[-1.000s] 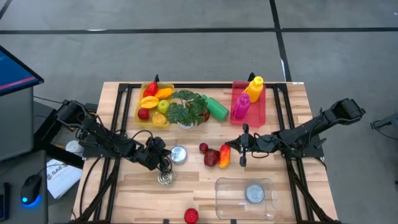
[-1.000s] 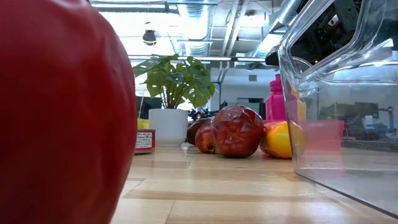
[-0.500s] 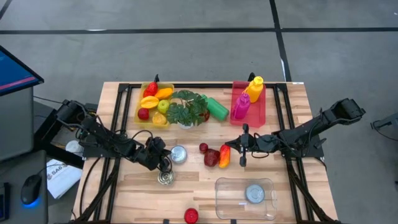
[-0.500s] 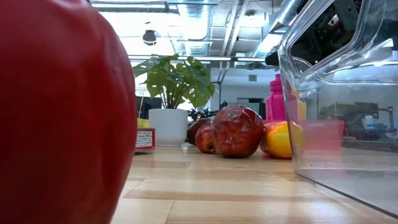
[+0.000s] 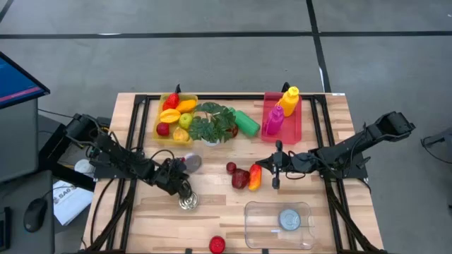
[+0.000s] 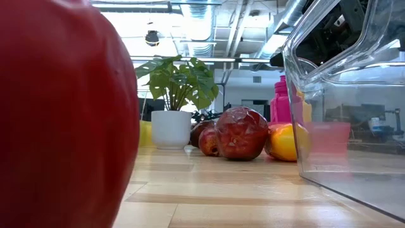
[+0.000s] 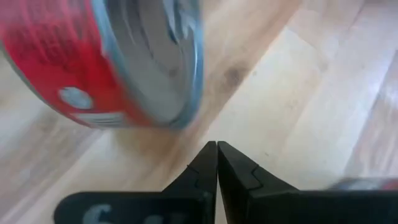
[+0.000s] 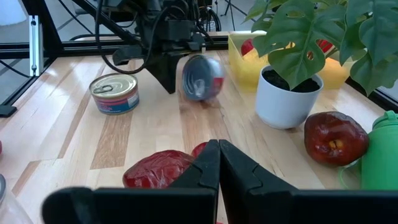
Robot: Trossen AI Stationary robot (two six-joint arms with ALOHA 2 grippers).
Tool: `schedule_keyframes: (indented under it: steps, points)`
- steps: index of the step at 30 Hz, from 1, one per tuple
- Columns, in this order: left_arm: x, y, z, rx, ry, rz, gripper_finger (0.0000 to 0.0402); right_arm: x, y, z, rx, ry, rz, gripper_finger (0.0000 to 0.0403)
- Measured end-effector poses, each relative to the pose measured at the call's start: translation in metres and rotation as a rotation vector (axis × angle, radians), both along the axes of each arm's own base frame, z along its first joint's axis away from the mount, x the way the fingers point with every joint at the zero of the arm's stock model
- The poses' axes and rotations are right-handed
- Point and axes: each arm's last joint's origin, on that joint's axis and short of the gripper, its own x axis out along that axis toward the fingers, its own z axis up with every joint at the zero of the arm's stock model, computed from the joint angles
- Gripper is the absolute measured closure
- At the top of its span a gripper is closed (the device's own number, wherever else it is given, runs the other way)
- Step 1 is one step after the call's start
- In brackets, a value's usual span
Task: Pick & Place Food Item
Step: Put the red tuna can into the transparent bin
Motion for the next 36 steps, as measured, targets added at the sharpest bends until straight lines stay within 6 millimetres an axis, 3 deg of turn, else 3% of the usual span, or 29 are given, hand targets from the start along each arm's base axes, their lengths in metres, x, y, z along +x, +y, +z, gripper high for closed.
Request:
schedule_keyframes:
  steps: [36]
  points:
    - [0.006, 0.0014, 0.0069, 0.095, -0.128, 0.081, 0.0402, 0.0, -0.0001, 0.0, 0.0, 0.0, 0.0, 0.0403]
